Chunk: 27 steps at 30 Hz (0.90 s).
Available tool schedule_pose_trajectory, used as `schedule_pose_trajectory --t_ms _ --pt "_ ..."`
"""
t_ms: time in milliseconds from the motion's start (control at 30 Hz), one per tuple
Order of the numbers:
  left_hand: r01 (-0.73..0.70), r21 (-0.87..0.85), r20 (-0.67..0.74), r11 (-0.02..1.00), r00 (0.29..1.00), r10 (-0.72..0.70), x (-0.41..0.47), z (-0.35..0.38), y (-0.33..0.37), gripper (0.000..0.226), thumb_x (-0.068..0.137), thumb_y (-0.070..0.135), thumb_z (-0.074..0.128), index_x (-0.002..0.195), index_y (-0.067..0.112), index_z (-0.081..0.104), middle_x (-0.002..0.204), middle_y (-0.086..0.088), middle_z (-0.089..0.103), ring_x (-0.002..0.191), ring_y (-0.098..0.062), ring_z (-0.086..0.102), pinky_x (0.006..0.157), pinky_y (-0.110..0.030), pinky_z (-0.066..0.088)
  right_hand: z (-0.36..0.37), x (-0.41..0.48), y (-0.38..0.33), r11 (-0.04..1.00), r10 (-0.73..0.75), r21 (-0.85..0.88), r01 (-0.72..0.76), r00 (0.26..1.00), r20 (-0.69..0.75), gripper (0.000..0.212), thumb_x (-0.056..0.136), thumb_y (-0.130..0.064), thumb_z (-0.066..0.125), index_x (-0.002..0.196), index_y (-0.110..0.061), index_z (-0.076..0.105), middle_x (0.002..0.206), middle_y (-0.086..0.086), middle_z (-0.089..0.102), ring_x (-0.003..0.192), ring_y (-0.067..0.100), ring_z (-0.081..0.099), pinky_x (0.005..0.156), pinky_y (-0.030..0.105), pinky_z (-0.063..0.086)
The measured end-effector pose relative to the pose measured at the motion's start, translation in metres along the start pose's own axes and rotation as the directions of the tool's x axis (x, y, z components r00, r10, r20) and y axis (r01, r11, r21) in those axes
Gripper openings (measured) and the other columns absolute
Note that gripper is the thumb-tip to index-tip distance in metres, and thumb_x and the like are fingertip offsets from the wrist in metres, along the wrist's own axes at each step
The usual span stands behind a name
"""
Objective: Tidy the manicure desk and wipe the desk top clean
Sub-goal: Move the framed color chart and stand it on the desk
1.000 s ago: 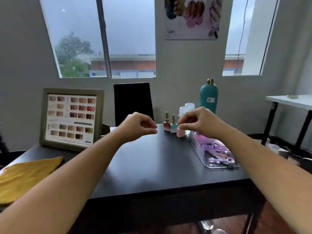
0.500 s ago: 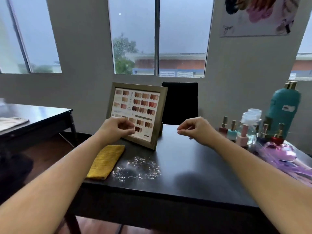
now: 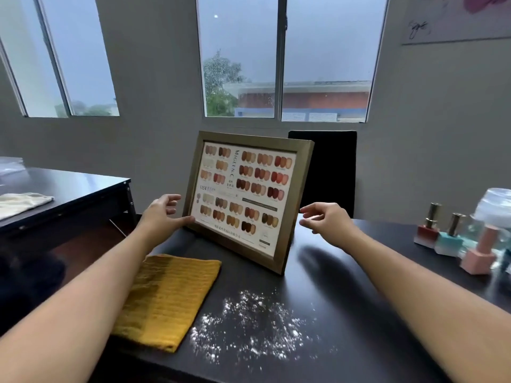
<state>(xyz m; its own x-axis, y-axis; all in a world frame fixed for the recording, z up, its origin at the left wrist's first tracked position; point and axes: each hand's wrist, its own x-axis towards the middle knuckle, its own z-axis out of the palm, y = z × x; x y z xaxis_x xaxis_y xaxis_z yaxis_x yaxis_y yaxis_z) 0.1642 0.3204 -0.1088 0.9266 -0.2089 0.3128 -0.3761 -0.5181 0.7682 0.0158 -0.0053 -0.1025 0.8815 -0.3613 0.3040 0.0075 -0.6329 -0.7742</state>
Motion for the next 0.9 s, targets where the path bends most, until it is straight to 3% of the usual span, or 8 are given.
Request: schedule_pose_trajectory --t_ms 100,300,433,600,800,900 --pt "0.048 -0.083 0.034 0.995 0.998 -0.045 0.013 0.001 -0.006 0.068 0.071 0.028 0.078 0.13 0.018 0.045 0.119 0.002 0.052 0.11 -0.016 0.051 0.089 -0.029 0.043 0.01 0.016 0.0 1.0 0.002 -0.004 -0.002 1.0 0.001 0.017 0.082 -0.013 0.071 0.099 -0.01 0.069 0.088 0.005 0.067 0.066 0.012 0.058 0.064 0.021 0.051" --pt "0.123 -0.191 0.161 0.974 0.983 -0.093 0.03 0.007 -0.018 0.042 0.074 0.015 0.075 0.111 0.024 0.057 0.104 0.005 0.066 0.102 -0.015 0.062 0.082 -0.029 0.05 0.024 0.031 0.002 0.999 -0.01 -0.035 0.009 1.0 -0.028 0.008 0.082 -0.008 0.068 0.089 -0.008 0.073 0.082 0.006 0.069 0.072 0.015 0.058 0.074 0.029 0.052" --pt "0.093 -0.145 0.118 0.985 0.99 -0.076 0.035 0.013 -0.018 0.032 0.08 0.013 0.07 0.107 0.024 0.057 0.098 0.003 0.066 0.095 -0.015 0.063 0.075 -0.027 0.05 0.027 0.033 0.004 1.0 0.026 0.004 -0.025 0.999 -0.042 0.009 0.084 -0.002 0.063 0.087 -0.004 0.072 0.086 0.017 0.071 0.071 0.02 0.06 0.075 0.037 0.056" --pt "0.091 -0.106 0.103 0.99 0.991 -0.08 0.037 0.016 -0.013 0.024 0.084 0.009 0.064 0.104 0.022 0.058 0.095 -0.006 0.066 0.093 -0.025 0.063 0.087 -0.045 0.052 0.025 0.034 0.004 0.999 0.033 0.017 -0.032 0.999 -0.041 0.009 0.084 0.0 0.063 0.087 -0.002 0.072 0.086 0.019 0.071 0.078 0.027 0.065 0.077 0.037 0.056" --pt "0.054 0.002 0.049 0.999 0.997 -0.054 0.03 0.018 -0.013 0.026 0.086 0.013 0.062 0.104 0.029 0.056 0.094 0.0 0.067 0.094 -0.022 0.063 0.083 -0.04 0.053 0.024 0.037 0.002 0.998 0.047 0.035 -0.045 0.998 -0.04 0.01 0.081 0.005 0.064 0.086 0.001 0.071 0.067 0.006 0.06 0.068 0.02 0.053 0.073 0.034 0.052" --pt "0.064 0.024 0.039 0.998 0.997 -0.065 0.024 0.016 -0.012 0.029 0.086 0.012 0.063 0.11 0.027 0.056 0.099 -0.002 0.067 0.097 -0.023 0.062 0.086 -0.043 0.053 0.024 0.039 0.0 0.998 0.055 0.042 -0.053 0.998 -0.038 0.008 0.08 0.004 0.066 0.086 0.001 0.071 0.081 0.02 0.069 0.074 0.024 0.06 0.081 0.039 0.056"
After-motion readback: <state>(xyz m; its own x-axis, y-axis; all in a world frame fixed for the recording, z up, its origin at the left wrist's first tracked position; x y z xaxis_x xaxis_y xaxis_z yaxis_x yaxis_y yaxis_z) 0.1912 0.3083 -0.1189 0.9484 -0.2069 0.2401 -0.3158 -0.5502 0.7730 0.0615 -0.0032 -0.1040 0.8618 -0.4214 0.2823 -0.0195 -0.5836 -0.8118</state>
